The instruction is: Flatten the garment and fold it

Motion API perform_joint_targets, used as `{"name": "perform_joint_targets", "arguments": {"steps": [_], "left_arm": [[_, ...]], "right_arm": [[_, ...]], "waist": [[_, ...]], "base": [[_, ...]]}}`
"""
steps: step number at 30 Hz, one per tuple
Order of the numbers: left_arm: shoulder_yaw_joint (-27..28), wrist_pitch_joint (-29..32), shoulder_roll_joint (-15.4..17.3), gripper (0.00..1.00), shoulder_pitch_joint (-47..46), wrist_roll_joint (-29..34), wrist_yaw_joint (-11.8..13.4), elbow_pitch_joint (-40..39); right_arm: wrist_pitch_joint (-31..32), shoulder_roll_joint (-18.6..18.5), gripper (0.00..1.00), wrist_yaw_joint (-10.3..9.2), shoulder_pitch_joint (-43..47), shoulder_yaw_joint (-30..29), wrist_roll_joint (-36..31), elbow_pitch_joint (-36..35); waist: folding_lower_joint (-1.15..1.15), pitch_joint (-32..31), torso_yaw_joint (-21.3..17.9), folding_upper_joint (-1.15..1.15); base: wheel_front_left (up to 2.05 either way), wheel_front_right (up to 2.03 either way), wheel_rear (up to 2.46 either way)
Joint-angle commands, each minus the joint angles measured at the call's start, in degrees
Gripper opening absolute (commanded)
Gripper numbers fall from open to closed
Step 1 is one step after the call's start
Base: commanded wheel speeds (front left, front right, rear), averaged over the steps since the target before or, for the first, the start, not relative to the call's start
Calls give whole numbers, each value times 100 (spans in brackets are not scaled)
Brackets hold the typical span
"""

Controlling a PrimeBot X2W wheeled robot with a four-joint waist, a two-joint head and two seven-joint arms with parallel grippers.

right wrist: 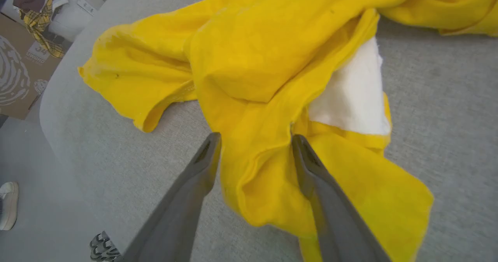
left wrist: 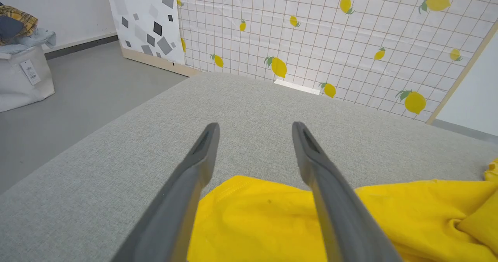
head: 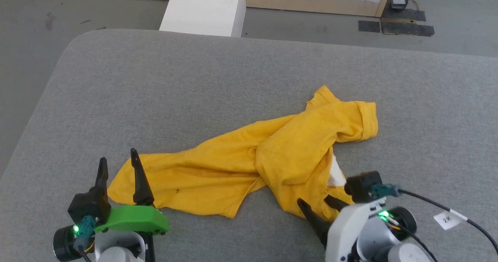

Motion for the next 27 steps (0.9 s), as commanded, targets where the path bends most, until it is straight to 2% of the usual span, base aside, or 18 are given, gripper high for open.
{"name": "perform_joint_targets", "arguments": {"steps": [1, 6, 12, 15, 18, 22, 27], "left_arm": [[27, -27, -22, 100, -82, 69, -53, 8], [58, -28, -60, 100, -56, 86, -134, 99], [139, -28, -80, 100, -5, 116, -173, 110], [183, -28, -85, 100, 28, 140, -197, 114], [201, -28, -90, 100, 57, 153, -218, 112], [168, -28, -96, 100, 38, 164, -250, 107], [110, -28, -101, 100, -75, 188, -328, 108]], "right_arm": [[10, 6, 0, -8, -194, 76, 93, -27], [17, 7, 0, -8, -279, 243, 624, -311], [126, 7, 0, -8, -48, 228, 1292, -1470], [313, 7, 0, -8, 171, -207, 1367, -2192], [639, -34, 0, -8, 332, -898, 1079, -2570], [1047, -267, 0, -8, 256, -1939, 534, -2372], [972, -762, 0, -8, -532, -2586, 68, -1283]], "waist": [[0, -5, 7, 0], [0, -86, -60, 0], [0, -184, -232, 0], [0, -242, -319, 0], [0, -267, -399, 0], [0, -213, -440, 0], [0, -3, -419, 0]], "base": [[0, 0, 0], [0, 0, 0], [0, 0, 0], [0, 0, 0], [0, 0, 0], [0, 0, 0], [0, 0, 0]]}}
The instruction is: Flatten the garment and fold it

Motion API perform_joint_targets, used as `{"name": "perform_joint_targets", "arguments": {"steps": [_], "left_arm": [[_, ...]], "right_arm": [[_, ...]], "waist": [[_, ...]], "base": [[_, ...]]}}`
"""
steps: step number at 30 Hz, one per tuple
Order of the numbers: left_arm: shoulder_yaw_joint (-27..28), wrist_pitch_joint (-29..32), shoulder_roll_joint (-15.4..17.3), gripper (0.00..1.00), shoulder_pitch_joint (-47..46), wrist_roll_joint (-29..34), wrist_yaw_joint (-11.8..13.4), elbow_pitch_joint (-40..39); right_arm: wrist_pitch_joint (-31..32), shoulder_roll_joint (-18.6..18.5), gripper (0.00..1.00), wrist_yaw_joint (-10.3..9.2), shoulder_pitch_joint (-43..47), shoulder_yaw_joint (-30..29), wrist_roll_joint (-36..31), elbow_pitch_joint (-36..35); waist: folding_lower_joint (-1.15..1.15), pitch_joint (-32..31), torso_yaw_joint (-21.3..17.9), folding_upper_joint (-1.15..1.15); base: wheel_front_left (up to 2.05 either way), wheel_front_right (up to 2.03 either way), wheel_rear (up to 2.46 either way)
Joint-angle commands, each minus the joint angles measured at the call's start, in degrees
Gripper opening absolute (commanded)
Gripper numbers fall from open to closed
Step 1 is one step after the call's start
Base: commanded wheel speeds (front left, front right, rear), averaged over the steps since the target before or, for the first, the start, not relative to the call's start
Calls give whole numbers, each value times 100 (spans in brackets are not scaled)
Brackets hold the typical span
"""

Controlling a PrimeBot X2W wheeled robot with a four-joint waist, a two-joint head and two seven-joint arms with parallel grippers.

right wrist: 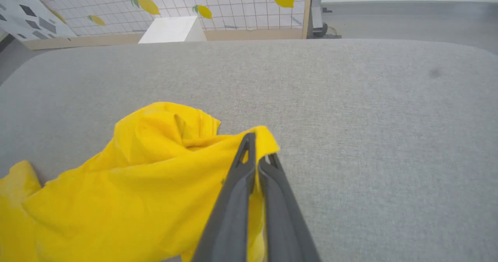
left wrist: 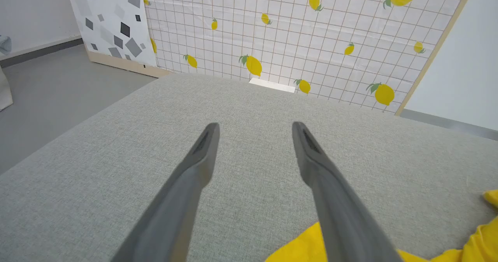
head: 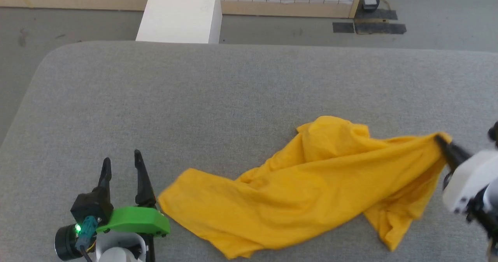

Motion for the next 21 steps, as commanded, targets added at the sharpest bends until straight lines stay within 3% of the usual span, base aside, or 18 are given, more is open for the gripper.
{"name": "perform_joint_targets", "arguments": {"steps": [1, 9, 10, 12, 16, 21], "left_arm": [[-11, -27, -18, 100, -111, 26, -39, 9], [-145, -27, -24, 100, -386, 57, -127, 76], [-154, -27, -25, 100, -408, 56, -134, 84], [-179, -27, -26, 100, -435, 55, -152, 115], [-210, -27, -27, 100, -456, 53, -174, 175], [-240, -27, -9, 100, -320, 93, -270, 325]], "right_arm": [[-148, -139, 0, -8, -341, -28, -126, 259], [-1245, -626, 0, -8, -1956, 375, -883, 2266], [-1469, -627, 27, -8, -2132, 445, -978, 2492], [-1791, -616, 100, -8, -2343, 542, -1148, 2863], [-2411, -517, 100, -8, -2450, 606, -1494, 3181], [-3097, -125, 100, -8, -1965, 422, -1682, 2834]], "waist": [[0, 146, 33, 0], [0, 573, 224, 0], [0, 605, 237, 0], [0, 626, 263, 0], [0, 550, 269, 0], [0, 201, 143, 0]], "base": [[0, 0, 0], [0, 0, 0], [0, 0, 0], [0, 0, 0], [0, 0, 0], [0, 0, 0]]}}
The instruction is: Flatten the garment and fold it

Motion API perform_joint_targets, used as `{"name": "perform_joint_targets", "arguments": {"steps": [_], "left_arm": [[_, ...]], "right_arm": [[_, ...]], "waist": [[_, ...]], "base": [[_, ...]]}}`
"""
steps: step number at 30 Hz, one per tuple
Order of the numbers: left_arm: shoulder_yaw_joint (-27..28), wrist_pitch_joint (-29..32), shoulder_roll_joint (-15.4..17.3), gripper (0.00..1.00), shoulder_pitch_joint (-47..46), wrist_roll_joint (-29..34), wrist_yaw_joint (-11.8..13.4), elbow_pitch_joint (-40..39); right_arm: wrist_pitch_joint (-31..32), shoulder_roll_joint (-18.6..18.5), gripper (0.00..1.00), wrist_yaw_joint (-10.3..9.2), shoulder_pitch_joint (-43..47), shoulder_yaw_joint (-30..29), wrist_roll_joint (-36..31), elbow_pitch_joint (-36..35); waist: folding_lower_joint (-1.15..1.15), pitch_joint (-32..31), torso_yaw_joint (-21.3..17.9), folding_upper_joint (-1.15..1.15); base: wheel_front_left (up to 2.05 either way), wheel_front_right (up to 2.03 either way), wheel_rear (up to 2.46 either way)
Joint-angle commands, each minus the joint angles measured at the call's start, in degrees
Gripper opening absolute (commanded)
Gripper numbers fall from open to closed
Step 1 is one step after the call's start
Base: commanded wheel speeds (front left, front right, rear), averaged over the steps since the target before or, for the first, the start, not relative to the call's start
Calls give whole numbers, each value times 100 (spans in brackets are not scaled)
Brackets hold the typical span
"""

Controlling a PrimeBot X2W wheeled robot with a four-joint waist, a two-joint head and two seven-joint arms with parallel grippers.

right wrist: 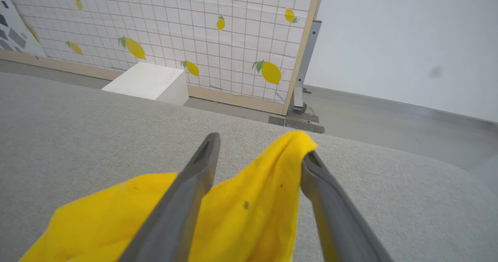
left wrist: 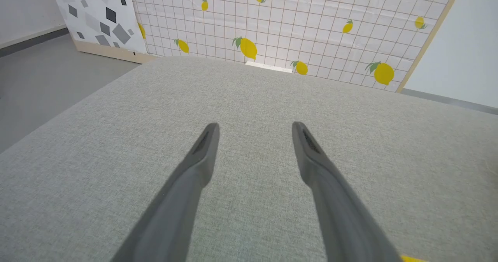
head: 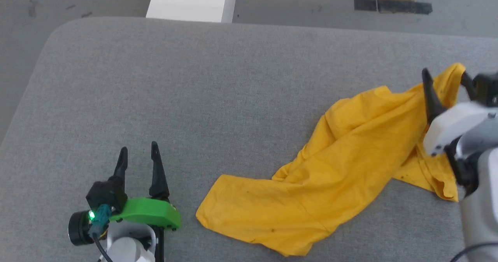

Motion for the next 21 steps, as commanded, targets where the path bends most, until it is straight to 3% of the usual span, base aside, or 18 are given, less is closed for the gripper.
{"name": "perform_joint_targets", "arguments": {"steps": [1, 2, 10, 16, 21], "left_arm": [[-20, -27, 19, 100, 71, 47, -68, 47], [-92, 21, 125, 100, 263, 53, -179, 119], [-320, 348, 299, 100, 511, 99, -356, -50], [-662, 915, 387, 100, 669, 151, -556, -3], [-839, 1948, 608, 100, 882, 238, -562, -79]], "right_arm": [[-115, 170, 100, -8, 317, -65, -21, -163], [-87, 571, 100, -8, 1103, -357, 51, -653], [-119, 907, 100, -8, 2359, -1132, 75, -1232], [-761, 923, 100, -8, 2910, -794, 417, -1531], [-1029, 924, 100, -8, 3107, -566, 470, -1659]], "waist": [[-1, -318, -171, 0], [-1, -583, -336, 0], [-1, -732, -563, 0], [-1, -713, -683, 0], [-1, -708, -798, 0]], "base": [[0, 0, 0], [0, 0, 0], [0, 0, 0], [0, 0, 0], [0, 0, 0]]}}
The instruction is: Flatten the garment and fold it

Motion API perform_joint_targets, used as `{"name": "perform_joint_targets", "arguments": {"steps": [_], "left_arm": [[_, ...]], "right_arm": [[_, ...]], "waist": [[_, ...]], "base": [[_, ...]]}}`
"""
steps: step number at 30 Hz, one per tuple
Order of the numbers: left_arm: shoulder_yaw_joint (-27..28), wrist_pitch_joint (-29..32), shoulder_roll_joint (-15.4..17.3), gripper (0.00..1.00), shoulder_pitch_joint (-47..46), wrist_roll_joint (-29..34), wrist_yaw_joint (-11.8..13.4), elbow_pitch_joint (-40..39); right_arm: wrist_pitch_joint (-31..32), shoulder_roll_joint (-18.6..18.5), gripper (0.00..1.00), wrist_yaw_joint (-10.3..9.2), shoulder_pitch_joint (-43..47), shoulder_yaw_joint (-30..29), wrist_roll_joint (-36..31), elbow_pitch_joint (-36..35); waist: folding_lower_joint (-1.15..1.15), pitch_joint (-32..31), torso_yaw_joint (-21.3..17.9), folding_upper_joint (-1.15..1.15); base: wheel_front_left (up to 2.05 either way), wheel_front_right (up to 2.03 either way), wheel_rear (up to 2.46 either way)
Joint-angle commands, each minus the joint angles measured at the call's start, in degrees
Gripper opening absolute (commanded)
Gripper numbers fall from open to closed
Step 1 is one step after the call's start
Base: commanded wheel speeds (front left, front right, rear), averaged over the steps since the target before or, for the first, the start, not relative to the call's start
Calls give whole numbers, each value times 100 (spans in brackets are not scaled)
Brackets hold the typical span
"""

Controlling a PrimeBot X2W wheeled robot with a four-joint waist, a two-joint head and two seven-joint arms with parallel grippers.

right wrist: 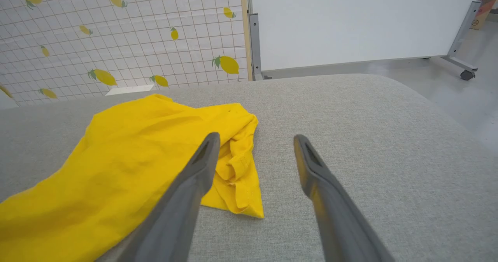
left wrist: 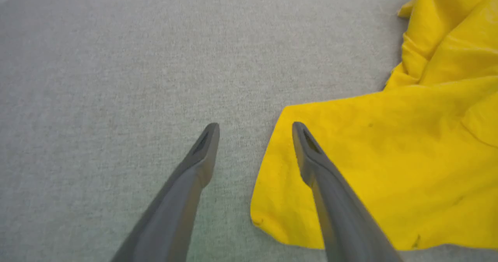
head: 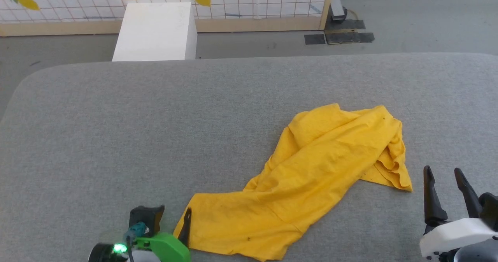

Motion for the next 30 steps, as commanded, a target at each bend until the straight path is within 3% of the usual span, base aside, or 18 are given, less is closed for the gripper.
{"name": "perform_joint_targets", "arguments": {"steps": [1, 6, 10, 14, 15, 16, 20, 27, 30], "left_arm": [[-11, 311, 80, 100, 159, 67, 49, -54], [-61, 1361, 111, 100, 463, -88, 134, -398], [-62, 1869, 60, 100, 503, -182, 259, -435], [-189, 2291, -26, 100, 409, -318, 192, -297], [-240, 2440, -39, 44, 399, -362, 150, -263], [-276, 2534, -47, 0, 391, -399, 112, -254], [-124, 2269, -40, 0, 314, -447, 187, -416], [913, 661, 220, 0, 49, -247, 905, -626], [1210, 200, 313, 0, -61, -253, 1042, -553]], "right_arm": [[-39, 5, 100, -9, 72, 32, 41, -47], [-42, 5, 100, -9, 75, 67, 147, -88], [-38, 5, 100, -9, 58, 175, 222, -88], [-3, 6, 100, -9, 59, 304, 284, -96], [3, 6, 100, -9, 57, 336, 295, -98], [12, 6, 100, -9, 55, 362, 310, -98], [29, 6, 100, -9, 53, 397, 347, -46], [192, 6, 100, -9, 68, 384, 237, 25], [373, 6, 100, -9, 68, 375, 85, 73]], "waist": [[0, 1, -49, 0], [0, 12, -127, 0], [0, 28, -190, 0], [0, 46, -263, 0], [0, 47, -286, 0], [0, 50, -302, 0], [0, 70, -337, 0], [0, 42, -290, 0], [0, 18, -258, 0]], "base": [[0, 0, 0], [0, 0, 0], [0, 0, 0], [0, 0, 0], [0, 0, 0], [0, 0, 0], [0, 0, 0], [0, 0, 0], [0, 0, 0]]}}
